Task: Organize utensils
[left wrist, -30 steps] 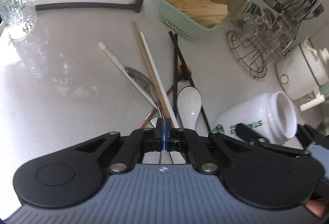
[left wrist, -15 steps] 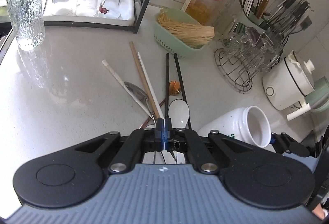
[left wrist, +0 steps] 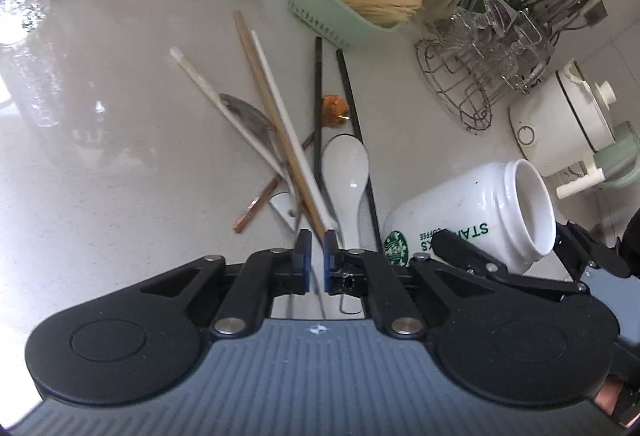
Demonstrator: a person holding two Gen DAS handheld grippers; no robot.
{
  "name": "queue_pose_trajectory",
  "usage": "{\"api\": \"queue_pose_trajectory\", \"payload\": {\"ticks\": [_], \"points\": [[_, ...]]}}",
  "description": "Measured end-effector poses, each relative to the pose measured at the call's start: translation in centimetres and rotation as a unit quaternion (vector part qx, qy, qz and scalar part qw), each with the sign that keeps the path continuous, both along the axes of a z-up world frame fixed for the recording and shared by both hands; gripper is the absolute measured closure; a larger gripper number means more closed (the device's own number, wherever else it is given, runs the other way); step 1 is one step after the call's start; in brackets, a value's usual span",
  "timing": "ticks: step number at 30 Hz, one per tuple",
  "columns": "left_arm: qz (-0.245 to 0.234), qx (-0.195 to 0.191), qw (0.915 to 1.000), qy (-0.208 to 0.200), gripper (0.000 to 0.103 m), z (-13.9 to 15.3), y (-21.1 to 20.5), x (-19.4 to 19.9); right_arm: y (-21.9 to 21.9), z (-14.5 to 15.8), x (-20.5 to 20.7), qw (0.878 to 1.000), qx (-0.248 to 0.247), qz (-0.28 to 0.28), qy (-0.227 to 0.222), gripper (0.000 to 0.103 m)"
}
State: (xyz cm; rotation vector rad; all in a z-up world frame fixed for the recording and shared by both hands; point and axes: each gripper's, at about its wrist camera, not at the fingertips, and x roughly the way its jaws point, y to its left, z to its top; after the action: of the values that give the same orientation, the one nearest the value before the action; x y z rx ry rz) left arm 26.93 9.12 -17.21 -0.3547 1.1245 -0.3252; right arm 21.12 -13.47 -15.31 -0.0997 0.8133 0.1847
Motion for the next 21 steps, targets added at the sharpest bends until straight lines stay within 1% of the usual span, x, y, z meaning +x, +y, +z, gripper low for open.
{"api": "queue_pose_trajectory", "payload": {"ticks": [3, 4, 5, 6, 8, 11, 14, 19, 21], "points": [[-0.01, -0.007, 0.9999, 0.006, 0.092, -0.3, -0.8, 0.3, -0.2, 0.0, -0.2, 1.0, -0.001, 0.003, 0.001, 0.012], [-0.016, -0.007, 0.9998, 0.006, 0.088, -0.3, -1.3, 0.5, -0.3, 0.1, -0.2, 1.0, 0.0, 0.004, 0.001, 0.012], [-0.024, -0.005, 0.9997, 0.007, 0.084, -0.3, -1.7, 0.5, -0.4, 0.1, -0.3, 1.0, 0.0, 0.005, 0.002, 0.012], [-0.03, -0.002, 0.9995, 0.009, 0.082, -0.3, -2.1, 0.6, -0.5, 0.1, -0.3, 1.0, 0.0, 0.007, 0.002, 0.012], [-0.04, 0.004, 0.9991, 0.016, 0.075, -0.6, -2.8, 0.5, -0.8, 0.1, -0.4, 1.0, 0.0, 0.009, 0.003, 0.012], [-0.047, 0.02, 0.9984, 0.026, 0.071, -1.1, -3.6, 0.3, -1.1, 0.1, -0.6, 1.0, 0.0, 0.015, 0.005, 0.012], [-0.05, 0.048, 0.9973, 0.023, 0.07, -1.3, -4.3, 0.1, -1.3, 0.1, -0.7, 1.0, 0.001, 0.023, 0.005, 0.012], [-0.053, 0.068, 0.9961, 0.017, 0.07, -1.3, -5.3, 0.3, -1.5, 0.0, -0.8, 0.999, 0.001, 0.034, 0.002, 0.012], [-0.06, 0.093, 0.9939, 0.006, 0.07, -1.1, -6.1, 0.3, -1.6, 0.0, -0.8, 0.999, 0.002, 0.039, 0.001, 0.012]]}}
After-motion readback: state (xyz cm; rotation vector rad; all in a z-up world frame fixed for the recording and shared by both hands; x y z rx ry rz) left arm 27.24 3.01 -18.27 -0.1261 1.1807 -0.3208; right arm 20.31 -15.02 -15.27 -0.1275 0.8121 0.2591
